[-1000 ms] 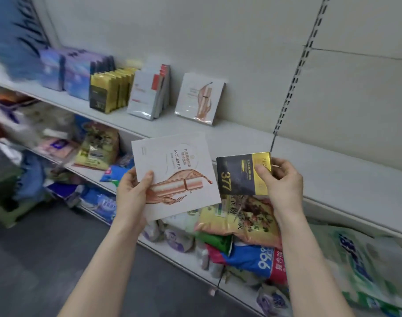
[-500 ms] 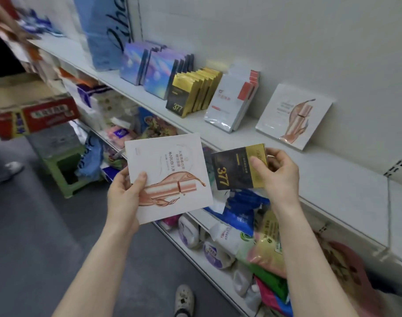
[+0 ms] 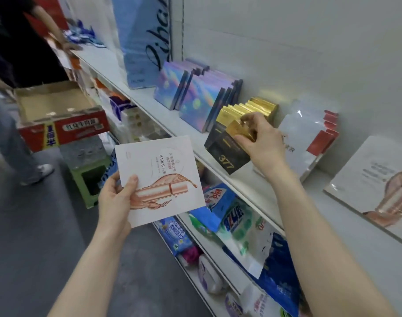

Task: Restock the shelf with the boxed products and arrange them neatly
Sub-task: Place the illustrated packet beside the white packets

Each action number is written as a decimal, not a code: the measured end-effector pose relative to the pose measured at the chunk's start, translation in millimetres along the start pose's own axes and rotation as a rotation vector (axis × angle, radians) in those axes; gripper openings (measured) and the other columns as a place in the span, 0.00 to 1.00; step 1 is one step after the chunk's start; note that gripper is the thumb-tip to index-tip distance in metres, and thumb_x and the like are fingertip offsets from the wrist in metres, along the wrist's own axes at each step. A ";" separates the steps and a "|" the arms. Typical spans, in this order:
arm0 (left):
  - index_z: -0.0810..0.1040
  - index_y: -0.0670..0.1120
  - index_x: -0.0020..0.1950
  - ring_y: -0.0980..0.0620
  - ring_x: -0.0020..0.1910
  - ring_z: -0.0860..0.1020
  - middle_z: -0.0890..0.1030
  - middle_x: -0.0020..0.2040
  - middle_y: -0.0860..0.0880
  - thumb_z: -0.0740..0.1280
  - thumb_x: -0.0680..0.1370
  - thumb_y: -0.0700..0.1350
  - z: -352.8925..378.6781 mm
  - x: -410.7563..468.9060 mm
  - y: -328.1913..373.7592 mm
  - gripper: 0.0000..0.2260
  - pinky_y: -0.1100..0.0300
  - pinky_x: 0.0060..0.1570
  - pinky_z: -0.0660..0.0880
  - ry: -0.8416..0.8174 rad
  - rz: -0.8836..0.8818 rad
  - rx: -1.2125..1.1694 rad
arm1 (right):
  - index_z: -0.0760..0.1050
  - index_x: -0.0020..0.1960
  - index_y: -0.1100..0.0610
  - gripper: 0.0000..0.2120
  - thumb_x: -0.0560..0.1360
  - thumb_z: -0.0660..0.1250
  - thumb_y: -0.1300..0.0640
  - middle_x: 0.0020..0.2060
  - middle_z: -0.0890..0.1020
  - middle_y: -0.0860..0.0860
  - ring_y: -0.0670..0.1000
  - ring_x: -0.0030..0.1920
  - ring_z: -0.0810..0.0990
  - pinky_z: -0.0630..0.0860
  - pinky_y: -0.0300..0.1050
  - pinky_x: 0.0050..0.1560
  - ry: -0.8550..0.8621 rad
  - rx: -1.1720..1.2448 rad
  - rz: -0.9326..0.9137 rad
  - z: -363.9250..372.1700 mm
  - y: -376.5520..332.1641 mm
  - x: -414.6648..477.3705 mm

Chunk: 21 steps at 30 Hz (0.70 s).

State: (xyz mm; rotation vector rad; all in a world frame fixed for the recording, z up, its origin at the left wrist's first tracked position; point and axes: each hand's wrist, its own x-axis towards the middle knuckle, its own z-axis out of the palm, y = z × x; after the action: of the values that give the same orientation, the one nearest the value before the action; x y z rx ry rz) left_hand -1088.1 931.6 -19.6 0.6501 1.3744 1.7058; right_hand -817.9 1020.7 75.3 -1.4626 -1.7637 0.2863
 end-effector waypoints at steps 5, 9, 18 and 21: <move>0.71 0.42 0.67 0.41 0.56 0.80 0.82 0.57 0.44 0.66 0.78 0.39 1.3 47.5 -3.2 0.17 0.43 0.55 0.77 -0.038 -0.024 0.010 | 0.69 0.67 0.48 0.20 0.77 0.70 0.54 0.59 0.79 0.53 0.54 0.59 0.75 0.75 0.51 0.56 -0.057 -0.195 -0.021 46.3 -1.0 44.1; 0.73 0.43 0.64 0.48 0.47 0.83 0.83 0.53 0.46 0.66 0.78 0.38 6.8 84.5 -3.3 0.14 0.51 0.46 0.82 -0.126 -0.041 0.019 | 0.64 0.74 0.50 0.31 0.74 0.72 0.51 0.68 0.69 0.53 0.56 0.67 0.65 0.64 0.53 0.67 -0.048 -0.610 -0.054 67.8 6.6 52.6; 0.73 0.42 0.66 0.47 0.45 0.82 0.83 0.53 0.45 0.66 0.78 0.37 12.2 142.2 5.6 0.16 0.56 0.42 0.82 -0.365 -0.099 0.020 | 0.64 0.73 0.52 0.30 0.74 0.71 0.51 0.69 0.68 0.54 0.57 0.69 0.63 0.63 0.54 0.69 0.040 -0.742 0.047 87.0 -0.6 49.8; 0.73 0.43 0.65 0.48 0.43 0.83 0.84 0.52 0.45 0.66 0.78 0.37 13.8 152.9 6.0 0.16 0.57 0.38 0.82 -0.449 -0.129 0.016 | 0.62 0.75 0.53 0.31 0.75 0.70 0.53 0.70 0.68 0.55 0.57 0.71 0.63 0.62 0.55 0.70 0.062 -0.747 0.066 85.5 -5.8 44.4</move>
State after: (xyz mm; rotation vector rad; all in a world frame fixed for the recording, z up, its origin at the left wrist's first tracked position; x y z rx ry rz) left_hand -1158.3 1068.2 -25.9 0.8720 1.0851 1.3448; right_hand -881.7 1085.5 42.8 -2.0103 -1.8630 -0.4347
